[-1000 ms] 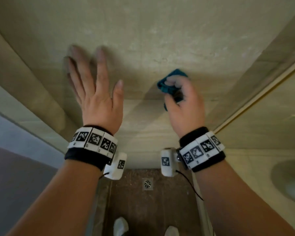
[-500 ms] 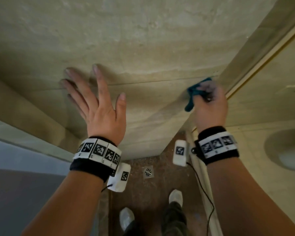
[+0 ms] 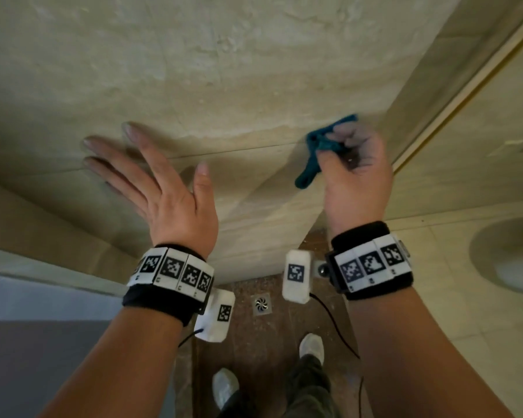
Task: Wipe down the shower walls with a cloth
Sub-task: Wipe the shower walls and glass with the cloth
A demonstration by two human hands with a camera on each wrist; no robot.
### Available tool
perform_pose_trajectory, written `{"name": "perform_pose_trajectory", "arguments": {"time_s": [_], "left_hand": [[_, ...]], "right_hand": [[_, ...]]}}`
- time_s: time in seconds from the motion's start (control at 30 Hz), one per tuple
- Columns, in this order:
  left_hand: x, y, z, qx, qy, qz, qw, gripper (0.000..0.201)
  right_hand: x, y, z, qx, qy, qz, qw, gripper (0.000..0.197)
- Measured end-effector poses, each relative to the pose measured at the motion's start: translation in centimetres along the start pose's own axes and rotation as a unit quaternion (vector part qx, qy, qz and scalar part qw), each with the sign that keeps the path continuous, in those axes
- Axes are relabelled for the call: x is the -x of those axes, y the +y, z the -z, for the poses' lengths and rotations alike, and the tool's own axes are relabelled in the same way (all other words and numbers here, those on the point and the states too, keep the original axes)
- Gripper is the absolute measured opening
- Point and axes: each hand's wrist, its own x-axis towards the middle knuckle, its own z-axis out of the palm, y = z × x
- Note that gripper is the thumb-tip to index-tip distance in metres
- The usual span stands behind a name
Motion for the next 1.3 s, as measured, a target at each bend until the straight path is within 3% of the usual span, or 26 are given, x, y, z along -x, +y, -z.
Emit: {"name": "perform_pose_trajectory", "arguments": {"time_s": [0.1, 0.2, 0.3, 0.37, 0.43, 0.5, 0.67, 0.77, 0.83, 0.9, 0.97, 1.03, 1.13, 1.3], "left_hand": [[-0.1, 0.5, -0.5, 0.009, 0.001, 0.012, 1.0, 0.087], [-0.1, 0.6, -0.7, 0.008, 0.004, 0.015, 1.0, 0.089], [-0.1, 0.5, -0.7, 0.004, 0.001, 0.017, 1.0, 0.089], [-0.1, 0.4, -0.7, 0.003, -0.002, 0.018, 1.0, 0.089], [-0.1, 0.4, -0.6, 0.005, -0.005, 0.018, 1.0, 0.089], [0.0, 0.3, -0.4, 0.007, -0.009, 0.015, 1.0, 0.087], [0.0, -0.1, -0.3, 0.006, -0.024, 0.007, 1.0, 0.088], [0.1, -0.1, -0.4, 0.004, -0.022, 0.008, 1.0, 0.087], [0.0, 0.0, -0.5, 0.002, -0.017, 0.009, 1.0, 0.087], [0.1, 0.1, -0.6, -0.001, -0.015, 0.012, 1.0, 0.088], [0.1, 0.1, -0.6, -0.003, -0.013, 0.018, 1.0, 0.09], [0.2, 0.1, -0.5, -0.006, -0.014, 0.018, 1.0, 0.09], [0.2, -0.1, -0.4, -0.014, -0.018, 0.011, 1.0, 0.09], [0.1, -0.1, -0.7, -0.012, -0.01, 0.012, 1.0, 0.09]], "right_hand": [[-2.5, -1.5, 0.6, -0.057, 0.035, 0.063, 0.996, 0.037], [-3.0, -0.5, 0.4, -0.097, 0.058, 0.057, 0.992, 0.039], [-1.0, 3.2, 0.7, -0.097, 0.095, -0.049, 0.99, 0.039], [0.1, 5.0, 1.1, -0.14, 0.119, -0.152, 0.971, 0.038], [0.1, 5.2, 1.2, -0.196, 0.137, -0.203, 0.949, 0.036], [-0.8, 3.6, 1.1, -0.245, 0.144, -0.18, 0.942, 0.035], [-5.1, -1.7, 1.0, -0.31, 0.112, -0.013, 0.944, 0.033], [-5.0, -0.4, 0.8, -0.278, 0.137, -0.003, 0.951, 0.034], [-3.5, 2.4, 0.7, -0.246, 0.156, -0.05, 0.955, 0.035], [-1.3, 6.0, 0.7, -0.225, 0.173, -0.146, 0.948, 0.034], [0.7, 8.9, 0.8, -0.224, 0.185, -0.265, 0.92, 0.031], [1.5, 10.3, 0.8, -0.252, 0.19, -0.328, 0.89, 0.031], [0.2, 8.6, 0.7, -0.279, 0.202, -0.29, 0.893, 0.032], [-4.0, 1.4, 1.1, -0.335, 0.149, -0.084, 0.927, 0.034]]}}
